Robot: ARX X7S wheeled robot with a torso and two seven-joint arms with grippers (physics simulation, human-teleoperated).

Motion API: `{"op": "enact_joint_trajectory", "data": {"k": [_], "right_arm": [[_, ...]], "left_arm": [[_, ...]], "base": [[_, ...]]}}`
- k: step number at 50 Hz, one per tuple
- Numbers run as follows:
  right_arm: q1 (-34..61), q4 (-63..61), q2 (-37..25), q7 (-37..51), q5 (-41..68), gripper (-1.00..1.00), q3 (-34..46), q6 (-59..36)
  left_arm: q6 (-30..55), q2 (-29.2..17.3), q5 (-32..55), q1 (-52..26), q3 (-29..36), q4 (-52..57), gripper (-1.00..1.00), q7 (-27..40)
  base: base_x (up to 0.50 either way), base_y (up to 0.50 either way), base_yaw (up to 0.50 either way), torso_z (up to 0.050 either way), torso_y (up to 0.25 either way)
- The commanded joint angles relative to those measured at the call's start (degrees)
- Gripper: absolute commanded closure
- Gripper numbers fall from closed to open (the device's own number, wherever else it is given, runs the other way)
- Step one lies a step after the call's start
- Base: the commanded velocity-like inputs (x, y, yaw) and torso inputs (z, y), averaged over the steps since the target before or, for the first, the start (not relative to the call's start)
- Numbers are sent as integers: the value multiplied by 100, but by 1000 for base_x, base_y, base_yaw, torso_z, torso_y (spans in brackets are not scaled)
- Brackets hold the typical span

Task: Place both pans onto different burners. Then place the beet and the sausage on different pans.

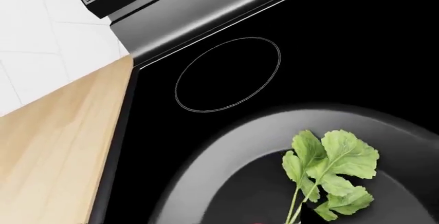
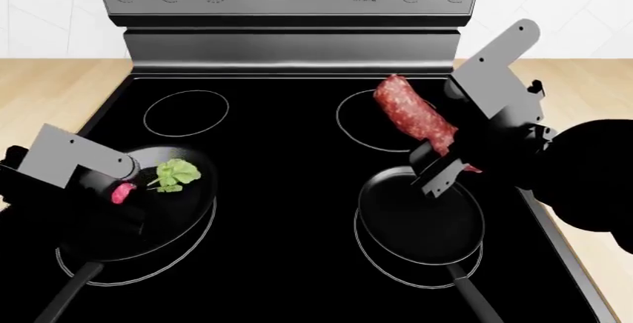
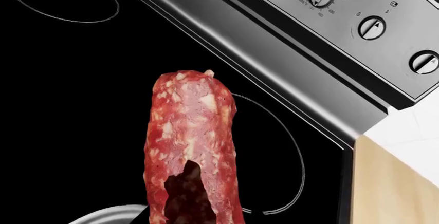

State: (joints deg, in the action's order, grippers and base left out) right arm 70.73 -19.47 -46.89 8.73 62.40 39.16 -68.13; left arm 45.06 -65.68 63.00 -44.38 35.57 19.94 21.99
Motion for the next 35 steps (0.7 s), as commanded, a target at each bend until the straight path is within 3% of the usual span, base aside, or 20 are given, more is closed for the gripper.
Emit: {"op": "enact_joint_trajectory", "data": {"k": [1, 19, 35], "right_arm": [[58, -49, 14, -5, -18, 100, -15, -27], [77, -88, -27, 36, 54, 100, -18, -64], [72, 153, -108, -255, -190, 100, 459, -274]], "left_arm": [[21, -255, 279, -122, -247, 252, -100, 95], [-1, -414, 538, -305, -516, 438, -100, 192], [43, -401, 866, -577, -787, 602, -100, 484]], "base": [[0, 0, 0, 0, 0], [0, 0, 0, 0, 0], [0, 0, 0, 0, 0]]}}
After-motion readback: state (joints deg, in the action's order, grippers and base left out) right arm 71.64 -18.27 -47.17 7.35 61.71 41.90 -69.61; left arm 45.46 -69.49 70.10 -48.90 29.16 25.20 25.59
